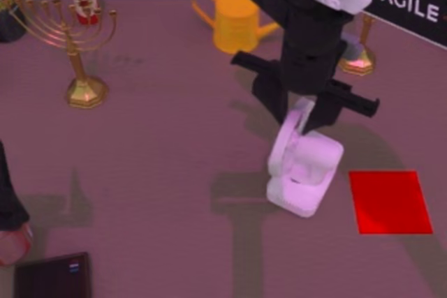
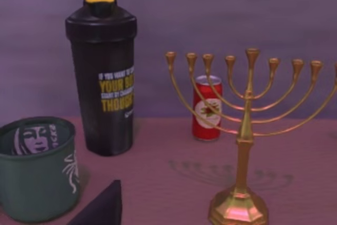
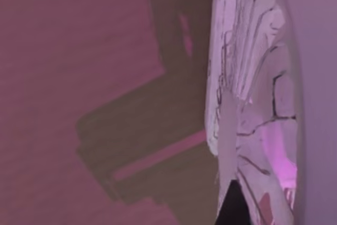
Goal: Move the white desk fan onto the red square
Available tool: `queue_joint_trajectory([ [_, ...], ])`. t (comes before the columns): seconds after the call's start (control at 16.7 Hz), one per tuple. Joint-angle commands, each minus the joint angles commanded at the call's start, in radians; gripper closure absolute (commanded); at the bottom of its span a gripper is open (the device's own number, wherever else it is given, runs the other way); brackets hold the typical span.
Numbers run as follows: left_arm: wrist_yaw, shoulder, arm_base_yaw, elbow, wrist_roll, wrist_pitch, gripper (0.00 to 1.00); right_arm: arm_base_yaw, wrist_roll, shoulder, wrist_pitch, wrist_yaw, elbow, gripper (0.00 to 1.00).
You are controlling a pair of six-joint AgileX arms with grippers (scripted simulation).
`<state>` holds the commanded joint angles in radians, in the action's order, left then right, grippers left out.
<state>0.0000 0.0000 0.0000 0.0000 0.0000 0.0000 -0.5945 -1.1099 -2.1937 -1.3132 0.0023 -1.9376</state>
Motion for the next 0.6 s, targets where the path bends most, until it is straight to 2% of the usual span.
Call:
queue_joint_trajectory([
  [0.6, 0.0, 0.0, 0.0, 0.0, 0.0, 0.0, 0.0, 0.001, 0.0, 0.004, -0.017, 0.0, -0.016, 1.0],
])
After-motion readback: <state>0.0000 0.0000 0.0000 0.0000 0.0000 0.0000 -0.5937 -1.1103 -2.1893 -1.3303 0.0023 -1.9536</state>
